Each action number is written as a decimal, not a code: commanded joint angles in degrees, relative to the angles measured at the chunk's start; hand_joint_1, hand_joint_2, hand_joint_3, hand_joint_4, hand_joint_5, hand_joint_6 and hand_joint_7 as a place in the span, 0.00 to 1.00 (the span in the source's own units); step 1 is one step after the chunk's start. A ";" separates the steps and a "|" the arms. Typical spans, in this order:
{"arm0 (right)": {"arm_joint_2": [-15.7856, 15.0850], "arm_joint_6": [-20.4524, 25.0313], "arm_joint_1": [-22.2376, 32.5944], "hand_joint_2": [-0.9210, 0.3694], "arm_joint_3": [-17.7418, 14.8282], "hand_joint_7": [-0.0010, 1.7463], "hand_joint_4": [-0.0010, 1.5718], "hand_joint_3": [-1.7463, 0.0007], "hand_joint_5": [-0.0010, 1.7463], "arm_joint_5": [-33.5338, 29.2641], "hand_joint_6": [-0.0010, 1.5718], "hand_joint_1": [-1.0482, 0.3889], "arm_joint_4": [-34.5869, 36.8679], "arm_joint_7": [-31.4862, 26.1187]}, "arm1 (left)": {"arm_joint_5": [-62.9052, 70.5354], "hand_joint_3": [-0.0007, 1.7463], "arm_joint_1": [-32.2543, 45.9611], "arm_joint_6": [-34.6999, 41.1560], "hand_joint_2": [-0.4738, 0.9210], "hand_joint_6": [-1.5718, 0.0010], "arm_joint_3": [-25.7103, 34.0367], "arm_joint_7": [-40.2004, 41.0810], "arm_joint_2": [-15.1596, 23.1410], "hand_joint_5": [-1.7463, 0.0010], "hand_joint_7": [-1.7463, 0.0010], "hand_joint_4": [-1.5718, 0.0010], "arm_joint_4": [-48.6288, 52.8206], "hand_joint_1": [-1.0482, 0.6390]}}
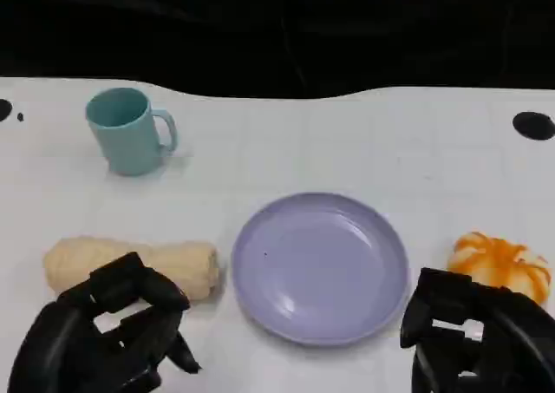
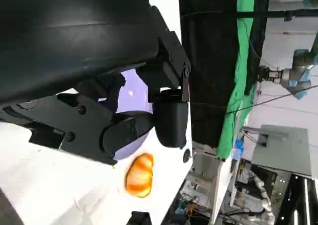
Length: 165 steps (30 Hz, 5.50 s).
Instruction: Grasp the towel on the left side of the plate with the left hand and place it into the plate.
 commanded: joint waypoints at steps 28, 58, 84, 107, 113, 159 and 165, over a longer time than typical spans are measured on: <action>-0.65 1.28 -0.77 0.32 0.11 0.93 0.47 0.23 1.00 -0.50 0.40 0.70 -0.86 -0.45 | -0.15 0.48 -0.61 -0.05 0.83 0.48 0.98 -0.21 1.13 0.15 0.25 0.45 -0.04 0.53; -0.67 3.20 -1.74 0.32 1.03 0.93 0.47 0.23 1.00 -0.30 0.40 0.70 -2.49 -1.81 | 54.91 0.04 -11.30 -2.32 1.00 0.70 -5.38 -2.10 24.19 0.79 1.00 0.75 -4.51 0.31; -1.26 2.67 -0.93 0.33 1.11 0.92 0.47 0.23 1.00 -0.68 0.40 0.69 -2.95 -1.68 | 83.44 0.00 -35.99 0.34 1.00 0.83 -27.03 -7.63 19.66 0.91 1.00 0.77 30.83 0.26; -1.55 4.60 -0.49 0.32 0.73 0.91 0.47 0.25 1.00 0.33 0.41 0.67 -4.73 -1.89 | 75.37 0.20 -40.59 -13.42 1.00 0.39 -30.43 18.81 17.15 0.22 0.65 0.53 59.92 0.44; -1.48 4.37 -0.56 0.32 0.74 0.91 0.47 0.24 1.00 0.26 0.41 0.68 -4.50 -1.90 | 73.53 0.16 -38.54 -15.39 1.00 0.64 -28.48 25.96 17.41 0.00 0.07 0.52 56.85 0.45; -1.14 6.11 -1.20 0.33 2.88 0.91 0.48 0.24 1.00 -0.22 0.42 0.68 -5.93 -3.72 | 74.84 0.22 -47.72 -3.60 0.93 0.38 -35.77 3.75 0.47 0.10 0.77 0.52 34.51 0.45; -1.44 6.23 -1.25 0.33 2.94 0.91 0.48 0.24 1.00 -0.49 0.42 0.69 -6.08 -3.74 | 75.35 0.11 -47.43 -0.35 1.00 0.65 -37.16 -1.34 0.28 0.70 0.99 0.68 31.90 0.36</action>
